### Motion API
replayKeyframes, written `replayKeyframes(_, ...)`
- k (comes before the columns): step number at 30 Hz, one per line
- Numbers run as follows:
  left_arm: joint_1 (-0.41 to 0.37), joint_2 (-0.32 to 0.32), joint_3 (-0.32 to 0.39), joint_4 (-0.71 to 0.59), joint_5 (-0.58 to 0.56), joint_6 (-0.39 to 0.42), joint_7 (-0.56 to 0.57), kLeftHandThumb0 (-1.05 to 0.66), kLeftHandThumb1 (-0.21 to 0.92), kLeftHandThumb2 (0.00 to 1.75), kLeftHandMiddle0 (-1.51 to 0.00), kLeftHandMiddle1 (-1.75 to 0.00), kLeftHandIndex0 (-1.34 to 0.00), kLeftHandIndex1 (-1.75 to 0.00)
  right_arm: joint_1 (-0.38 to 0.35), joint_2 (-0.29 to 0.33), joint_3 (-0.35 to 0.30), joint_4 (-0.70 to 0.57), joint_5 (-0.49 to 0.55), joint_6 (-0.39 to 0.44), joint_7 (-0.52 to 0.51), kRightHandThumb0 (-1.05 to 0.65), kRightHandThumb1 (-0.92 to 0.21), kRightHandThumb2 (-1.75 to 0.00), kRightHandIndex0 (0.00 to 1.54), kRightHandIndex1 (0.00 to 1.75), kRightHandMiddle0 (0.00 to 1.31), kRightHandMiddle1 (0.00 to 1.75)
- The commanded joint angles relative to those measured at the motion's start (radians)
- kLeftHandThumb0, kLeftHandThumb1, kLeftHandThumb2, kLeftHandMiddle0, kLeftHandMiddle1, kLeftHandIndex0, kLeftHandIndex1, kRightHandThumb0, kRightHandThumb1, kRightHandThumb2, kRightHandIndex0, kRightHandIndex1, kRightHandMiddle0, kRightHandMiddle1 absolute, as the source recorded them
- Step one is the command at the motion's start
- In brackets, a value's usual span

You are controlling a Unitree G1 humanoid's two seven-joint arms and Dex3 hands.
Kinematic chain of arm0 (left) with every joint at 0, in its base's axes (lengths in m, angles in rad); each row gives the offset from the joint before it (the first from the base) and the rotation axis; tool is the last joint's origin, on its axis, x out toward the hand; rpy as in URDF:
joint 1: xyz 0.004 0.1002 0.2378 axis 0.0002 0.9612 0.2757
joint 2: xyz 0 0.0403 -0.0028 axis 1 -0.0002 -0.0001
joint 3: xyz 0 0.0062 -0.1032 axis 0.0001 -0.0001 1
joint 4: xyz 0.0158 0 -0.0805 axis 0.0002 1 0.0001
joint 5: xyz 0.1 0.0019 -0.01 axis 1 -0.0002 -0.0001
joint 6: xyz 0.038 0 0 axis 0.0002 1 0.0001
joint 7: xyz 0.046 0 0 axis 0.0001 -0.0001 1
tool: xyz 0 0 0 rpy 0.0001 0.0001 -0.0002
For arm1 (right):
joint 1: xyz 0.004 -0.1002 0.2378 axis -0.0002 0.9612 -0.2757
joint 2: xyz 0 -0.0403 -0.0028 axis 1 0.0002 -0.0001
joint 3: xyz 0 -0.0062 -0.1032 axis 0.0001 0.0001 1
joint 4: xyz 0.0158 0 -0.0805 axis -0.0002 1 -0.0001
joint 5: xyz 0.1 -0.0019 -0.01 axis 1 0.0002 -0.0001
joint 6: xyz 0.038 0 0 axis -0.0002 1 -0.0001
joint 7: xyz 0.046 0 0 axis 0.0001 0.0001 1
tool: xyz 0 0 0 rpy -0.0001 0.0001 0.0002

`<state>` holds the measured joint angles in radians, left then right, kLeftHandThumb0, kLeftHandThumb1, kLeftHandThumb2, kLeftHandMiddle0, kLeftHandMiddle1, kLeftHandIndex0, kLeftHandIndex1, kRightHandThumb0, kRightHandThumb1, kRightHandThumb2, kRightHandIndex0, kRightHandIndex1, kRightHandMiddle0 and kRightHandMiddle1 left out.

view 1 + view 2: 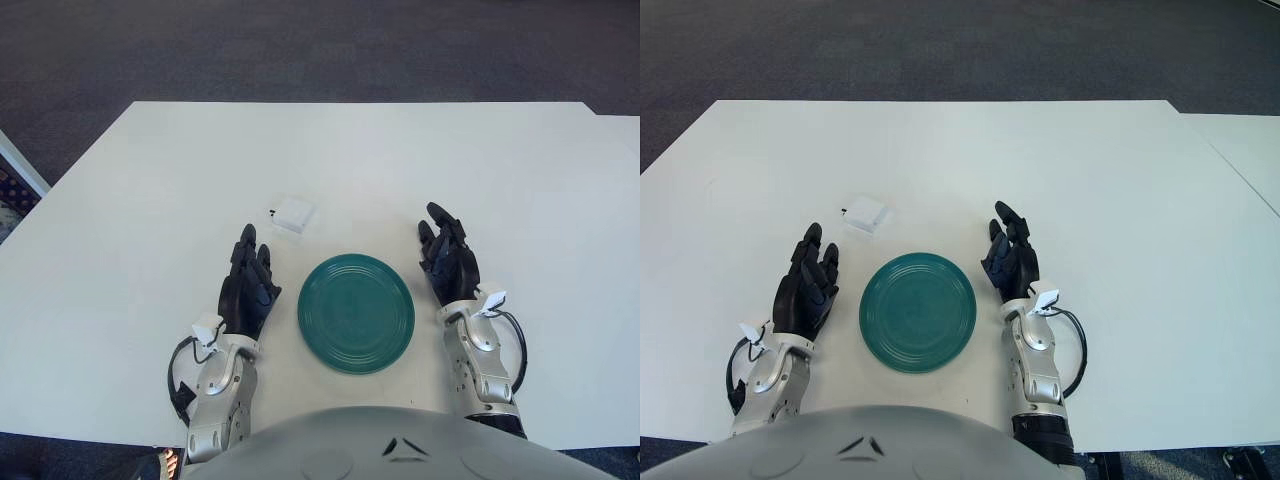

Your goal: Put the charger into the plate.

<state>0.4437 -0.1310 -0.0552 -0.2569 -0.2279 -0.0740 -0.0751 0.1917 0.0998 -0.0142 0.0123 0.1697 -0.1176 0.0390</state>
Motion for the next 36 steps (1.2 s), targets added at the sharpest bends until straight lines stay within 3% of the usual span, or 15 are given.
replayKeyframes(1, 0.002, -0.001, -0.004, 0.009, 0.003, 0.004, 0.005, -1.05, 0.92, 0.89, 0.00, 0.00, 0.00, 0.00, 0.029, -0.001, -0.010, 0.040, -0.003, 0.039, -0.009, -0.84, -0.92, -0.87, 0.15, 0.01, 0.00, 0.56)
replayKeyframes(25, 0.000, -0.016, 0.005, -0.010, -0.072, 0.038, 0.012, -1.05, 0.92, 0.90, 0.00, 0.00, 0.00, 0.00, 0.031, -0.013, -0.003, 0.037, -0.004, 0.044, 0.009, -0.81, -0.92, -0.89, 0.13, 0.00, 0.00, 0.49)
replayKeyframes(28, -0.016, 0.012, 0.009, -0.020, -0.047, 0.067, 0.020, -1.05, 0.92, 0.90, 0.00, 0.00, 0.00, 0.00, 0.029, -0.017, -0.004, 0.040, -0.007, 0.043, 0.009, -0.81, -0.92, -0.89, 0.13, 0.00, 0.00, 0.48)
replayKeyframes(29, -0.020, 0.020, 0.005, -0.018, -0.015, 0.060, 0.029, -1.05, 0.92, 0.91, 0.00, 0.00, 0.00, 0.00, 0.028, -0.019, -0.005, 0.041, -0.007, 0.042, 0.010, -0.81, -0.92, -0.89, 0.13, 0.00, 0.00, 0.48)
replayKeyframes(33, -0.135, 0.166, 0.018, -0.101, 0.296, 0.109, 0.097, -1.05, 0.92, 0.95, 0.00, 0.00, 0.00, 0.00, 0.022, -0.025, -0.006, 0.051, -0.015, 0.041, 0.009, -0.82, -0.92, -0.89, 0.12, 0.00, 0.00, 0.47)
replayKeyframes(36, -0.273, 0.300, 0.042, -0.044, 0.473, 0.068, 0.104, -1.05, 0.92, 0.98, 0.00, 0.00, -0.02, -0.01, 0.014, -0.026, -0.006, 0.064, -0.017, 0.033, 0.010, -0.83, -0.92, -0.88, 0.11, 0.00, 0.00, 0.47)
